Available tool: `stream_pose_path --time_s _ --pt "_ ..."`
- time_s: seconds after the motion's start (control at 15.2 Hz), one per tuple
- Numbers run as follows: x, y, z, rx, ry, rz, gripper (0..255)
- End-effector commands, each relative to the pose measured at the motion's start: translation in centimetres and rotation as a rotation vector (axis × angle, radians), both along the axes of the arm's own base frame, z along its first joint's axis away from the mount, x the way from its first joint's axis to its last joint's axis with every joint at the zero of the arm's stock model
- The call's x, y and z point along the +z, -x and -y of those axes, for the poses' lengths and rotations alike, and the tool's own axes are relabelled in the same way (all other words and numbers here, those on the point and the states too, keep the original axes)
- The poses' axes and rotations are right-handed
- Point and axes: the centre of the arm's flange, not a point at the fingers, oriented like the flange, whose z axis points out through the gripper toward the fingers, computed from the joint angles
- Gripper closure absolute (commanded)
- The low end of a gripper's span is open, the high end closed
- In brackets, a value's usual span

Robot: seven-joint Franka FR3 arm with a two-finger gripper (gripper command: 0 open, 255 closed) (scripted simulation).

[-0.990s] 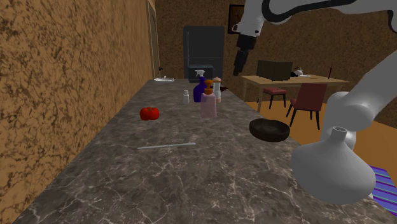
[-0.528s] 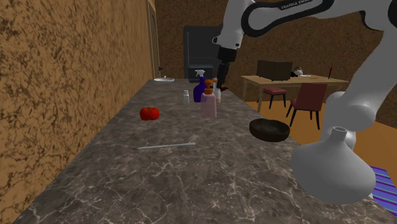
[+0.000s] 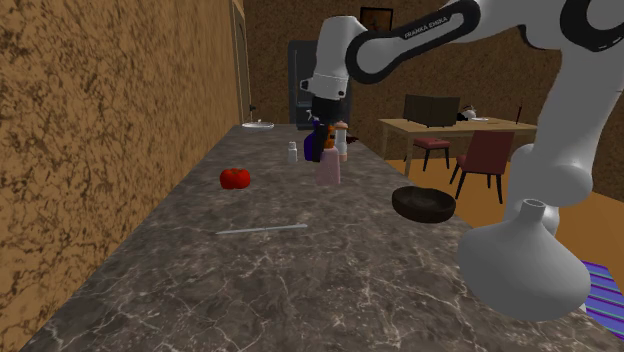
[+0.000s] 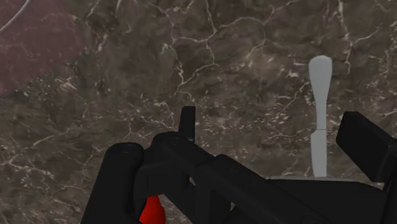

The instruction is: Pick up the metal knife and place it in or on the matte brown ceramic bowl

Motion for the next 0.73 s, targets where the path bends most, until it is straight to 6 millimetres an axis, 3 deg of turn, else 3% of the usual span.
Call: stream_pose_path --time_s 0.0,0.66 --pt "-1.5 -1.4 -1.9 0.036 0.003 -0.007 0" --pt "-8.8 -6.1 -11.9 0.212 0.02 -0.041 0"
